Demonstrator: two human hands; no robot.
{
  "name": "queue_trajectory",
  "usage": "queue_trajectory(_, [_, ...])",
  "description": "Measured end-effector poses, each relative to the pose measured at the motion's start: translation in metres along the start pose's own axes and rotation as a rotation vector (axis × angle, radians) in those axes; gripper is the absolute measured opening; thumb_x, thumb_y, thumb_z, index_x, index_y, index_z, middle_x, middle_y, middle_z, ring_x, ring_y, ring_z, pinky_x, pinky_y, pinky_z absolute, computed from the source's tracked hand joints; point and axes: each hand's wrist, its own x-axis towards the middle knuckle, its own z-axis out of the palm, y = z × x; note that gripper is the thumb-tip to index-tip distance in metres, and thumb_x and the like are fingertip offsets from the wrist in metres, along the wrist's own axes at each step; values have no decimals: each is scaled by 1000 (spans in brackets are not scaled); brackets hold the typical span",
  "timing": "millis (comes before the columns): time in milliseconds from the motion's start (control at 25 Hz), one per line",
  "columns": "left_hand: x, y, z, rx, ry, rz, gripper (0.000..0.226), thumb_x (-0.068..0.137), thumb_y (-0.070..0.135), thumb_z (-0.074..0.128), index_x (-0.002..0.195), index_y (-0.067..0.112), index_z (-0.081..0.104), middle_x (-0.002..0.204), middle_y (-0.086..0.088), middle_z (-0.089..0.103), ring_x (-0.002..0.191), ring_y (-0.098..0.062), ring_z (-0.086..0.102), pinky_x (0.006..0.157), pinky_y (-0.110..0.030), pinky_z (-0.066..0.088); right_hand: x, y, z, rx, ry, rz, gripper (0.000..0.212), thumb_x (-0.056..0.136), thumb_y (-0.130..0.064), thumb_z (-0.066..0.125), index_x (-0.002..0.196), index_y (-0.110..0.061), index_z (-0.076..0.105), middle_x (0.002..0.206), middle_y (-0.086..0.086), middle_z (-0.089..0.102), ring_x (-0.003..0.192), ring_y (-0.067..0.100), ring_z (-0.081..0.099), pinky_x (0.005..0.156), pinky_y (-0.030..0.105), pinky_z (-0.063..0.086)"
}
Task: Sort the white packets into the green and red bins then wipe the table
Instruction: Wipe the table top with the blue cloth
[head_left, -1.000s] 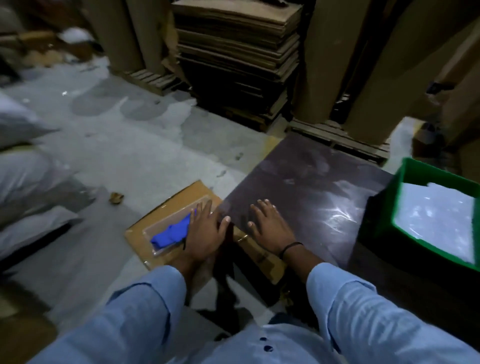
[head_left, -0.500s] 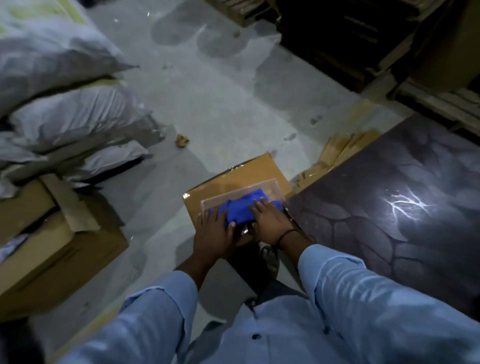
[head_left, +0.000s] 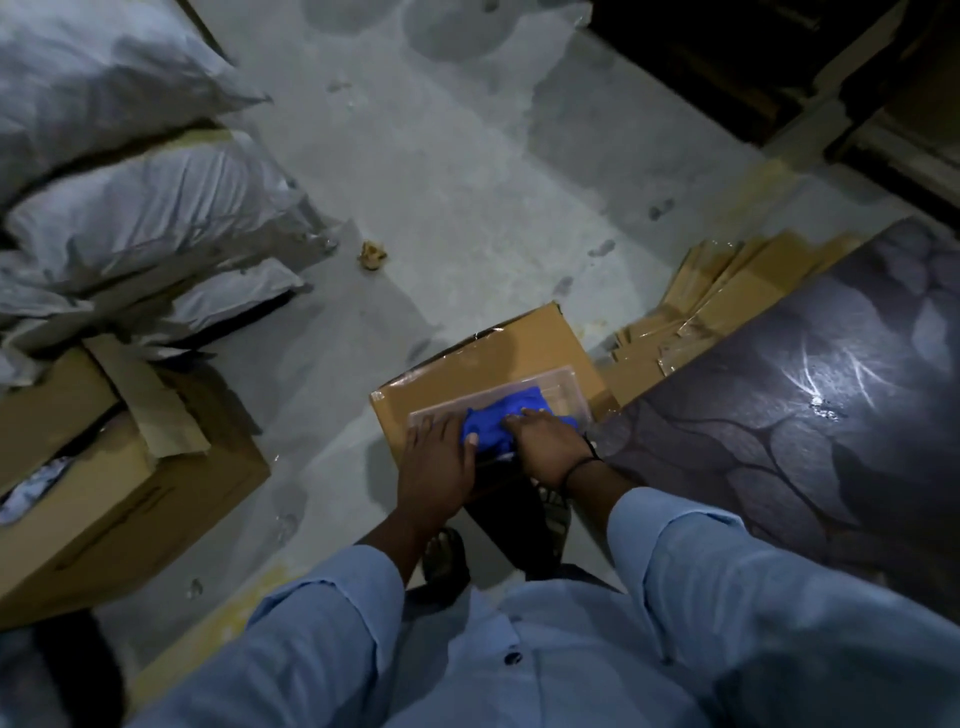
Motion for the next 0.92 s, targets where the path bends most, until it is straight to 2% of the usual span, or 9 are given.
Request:
queue_trajectory(160, [35,1,-37,-149,86,57,56,103,46,25,137,15,57,138,-10,61,131,-34,52,113,-52,37,0,-5,-46,119,161,118,52,90,-21,57,142,-22,51,136,12,59,122,32,57,99,39,48])
queue_trajectory(360, [66,35,-83,-348,262,342,40,107,34,33,129,15,61,128,-5,65,120,-27,58,104,-47,44,-32,-6,-119,136,504,265,54,90,-11,53,142,-24,53,142,6,57,126,28,56,104,38,46])
queue_trajectory(440, [68,58,-89,-438,294,456,41,108,33,32,128,14,62,128,-4,66,121,-24,59,104,-47,45,-64,-3,-134,119,626,350,53,91,-10,53,141,-24,53,141,6,58,125,28,57,101,39,48])
queue_trajectory(560, [63,90,-91,-571,260,554,47,108,37,28,135,16,60,138,-1,62,129,-21,56,111,-48,40,-122,-5,-143,153,813,479,50,91,-7,52,140,-19,56,136,11,62,120,33,60,96,42,51])
queue_trajectory(640, [56,112,-90,-637,216,608,45,108,37,29,136,18,59,140,1,61,131,-19,54,112,-50,39,-163,-10,-146,173,933,582,47,90,-14,50,136,-19,59,127,13,67,112,36,64,89,44,54])
queue_trajectory(760, [43,143,-87,-669,177,714,40,108,35,32,135,21,59,138,3,62,128,-17,56,109,-48,41,-217,-17,-151,123,982,710,48,85,-22,44,129,-24,61,116,12,71,104,36,65,81,45,55])
queue_trajectory(840, [32,160,-84,-674,161,759,38,108,31,34,132,19,60,134,2,64,123,-18,57,106,-46,44,-245,-16,-152,171,998,760,40,90,-17,46,127,-23,63,117,10,71,106,32,64,83,38,52])
queue_trajectory(920, [23,176,-81,-672,126,789,36,109,30,34,132,21,60,132,2,65,120,-17,57,104,-44,45,-271,-9,-153,254,949,774,33,94,-12,49,121,-20,66,115,7,69,103,25,61,77,30,42])
